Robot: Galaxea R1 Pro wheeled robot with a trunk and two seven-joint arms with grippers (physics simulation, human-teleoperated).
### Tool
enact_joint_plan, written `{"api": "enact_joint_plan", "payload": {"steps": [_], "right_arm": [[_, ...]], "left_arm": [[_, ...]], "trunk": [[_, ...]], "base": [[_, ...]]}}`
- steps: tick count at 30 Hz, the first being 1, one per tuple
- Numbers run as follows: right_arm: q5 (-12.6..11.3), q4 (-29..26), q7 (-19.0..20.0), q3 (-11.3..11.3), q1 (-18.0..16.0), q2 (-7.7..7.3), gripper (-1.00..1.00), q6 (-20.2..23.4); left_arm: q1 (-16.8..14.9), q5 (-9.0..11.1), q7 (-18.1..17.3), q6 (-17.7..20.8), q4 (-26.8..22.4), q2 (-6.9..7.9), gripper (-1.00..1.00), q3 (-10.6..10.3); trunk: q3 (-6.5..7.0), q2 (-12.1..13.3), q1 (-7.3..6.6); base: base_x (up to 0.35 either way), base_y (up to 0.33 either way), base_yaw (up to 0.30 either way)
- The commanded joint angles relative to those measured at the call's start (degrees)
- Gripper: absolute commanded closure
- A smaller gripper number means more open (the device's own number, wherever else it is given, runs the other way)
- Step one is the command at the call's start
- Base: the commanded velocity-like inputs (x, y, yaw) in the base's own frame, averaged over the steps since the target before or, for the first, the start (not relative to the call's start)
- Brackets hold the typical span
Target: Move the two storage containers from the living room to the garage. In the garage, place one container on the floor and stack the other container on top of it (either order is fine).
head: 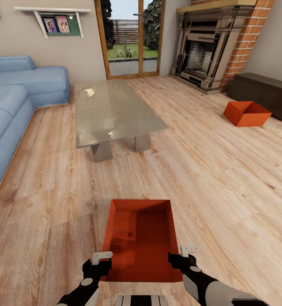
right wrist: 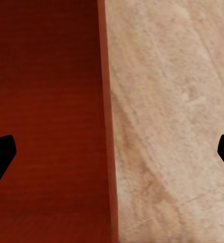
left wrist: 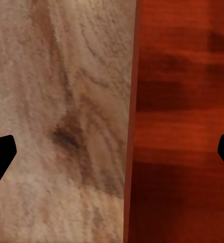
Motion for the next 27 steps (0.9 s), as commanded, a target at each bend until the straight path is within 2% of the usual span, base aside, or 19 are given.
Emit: {"api": "enact_joint_plan", "payload": {"steps": [1,27], "right_arm": [[-0.25,0.05,-0.07,-0.07,-0.03,0.0,-1.0,-0.23],[0.36,0.12,0.03,0.34,-0.03,-0.23,-1.0,-0.33]], "left_arm": [[-0.03,0.13,0.33,-0.17,0.05,0.01,-1.0,-0.3],[-0.03,0.13,0.29,-0.17,0.05,0.01,-1.0,-0.3]], "trunk": [[-0.04,-0.01,-0.01],[-0.22,-0.42,0.21]], "base": [[0.0,0.0,0.0],[0.0,0.0,0.0]]}}
